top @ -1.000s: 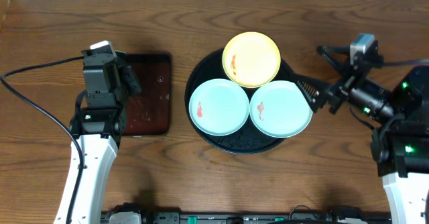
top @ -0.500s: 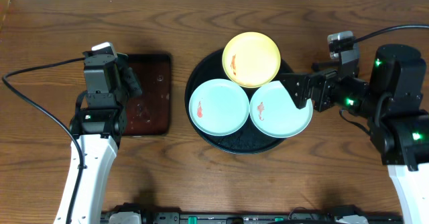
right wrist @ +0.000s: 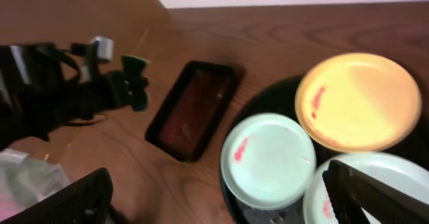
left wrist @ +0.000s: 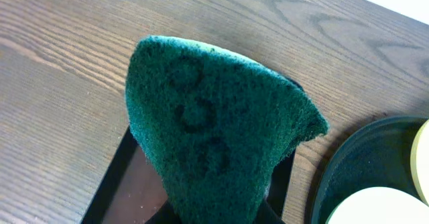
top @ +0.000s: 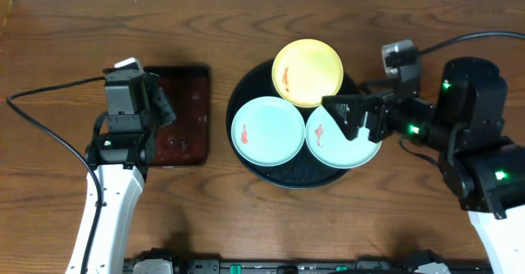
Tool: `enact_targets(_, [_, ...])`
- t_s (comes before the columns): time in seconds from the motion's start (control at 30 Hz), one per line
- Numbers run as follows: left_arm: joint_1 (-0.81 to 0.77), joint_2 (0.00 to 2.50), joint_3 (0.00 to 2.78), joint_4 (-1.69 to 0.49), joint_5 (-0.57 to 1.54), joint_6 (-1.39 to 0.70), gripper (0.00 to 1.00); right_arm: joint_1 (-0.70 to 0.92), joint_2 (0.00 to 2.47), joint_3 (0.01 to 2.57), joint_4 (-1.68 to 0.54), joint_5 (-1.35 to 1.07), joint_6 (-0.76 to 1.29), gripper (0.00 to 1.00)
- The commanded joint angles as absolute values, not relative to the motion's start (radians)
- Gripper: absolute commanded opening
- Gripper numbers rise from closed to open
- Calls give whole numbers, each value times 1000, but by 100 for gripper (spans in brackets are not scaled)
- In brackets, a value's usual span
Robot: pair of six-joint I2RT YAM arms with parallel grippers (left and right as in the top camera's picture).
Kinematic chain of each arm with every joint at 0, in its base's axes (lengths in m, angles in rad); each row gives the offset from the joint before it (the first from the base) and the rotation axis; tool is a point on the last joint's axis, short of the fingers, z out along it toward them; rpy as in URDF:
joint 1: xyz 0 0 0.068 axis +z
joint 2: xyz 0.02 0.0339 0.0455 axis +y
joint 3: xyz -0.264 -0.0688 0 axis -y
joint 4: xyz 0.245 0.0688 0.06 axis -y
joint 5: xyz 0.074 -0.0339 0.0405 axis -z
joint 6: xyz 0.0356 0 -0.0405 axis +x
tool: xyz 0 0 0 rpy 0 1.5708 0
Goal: Clean dirty plates on tray and stack at the side
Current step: 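Move the right gripper toward the yellow plate on the black tray, then grasp the yellow plate rim with the right gripper and tilt it up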
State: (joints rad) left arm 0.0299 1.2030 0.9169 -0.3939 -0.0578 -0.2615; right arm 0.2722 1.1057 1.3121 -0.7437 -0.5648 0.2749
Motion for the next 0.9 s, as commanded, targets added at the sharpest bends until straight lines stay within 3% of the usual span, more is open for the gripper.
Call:
enact_targets(0.0, [33, 1202, 926, -410, -52, -267, 7, 315, 1156, 1327, -685, -542, 302, 99])
enact_targets(0.23, [33, 1202, 926, -422, -53, -267, 7, 355, 1280, 1327, -607, -512, 299, 99])
enact_targets(0.5, [33, 1202, 926, -422, -53, -267, 8, 401, 1351, 1327, -552, -390, 299, 61])
enact_targets(0.67, [33, 1202, 926, -421, -53, -267, 7, 466, 1468, 1384, -625, -307, 300, 59])
enact_targets(0.87, [33, 1202, 926, -421, -53, -267, 7, 472, 1688, 1695, -925, -235, 237, 56])
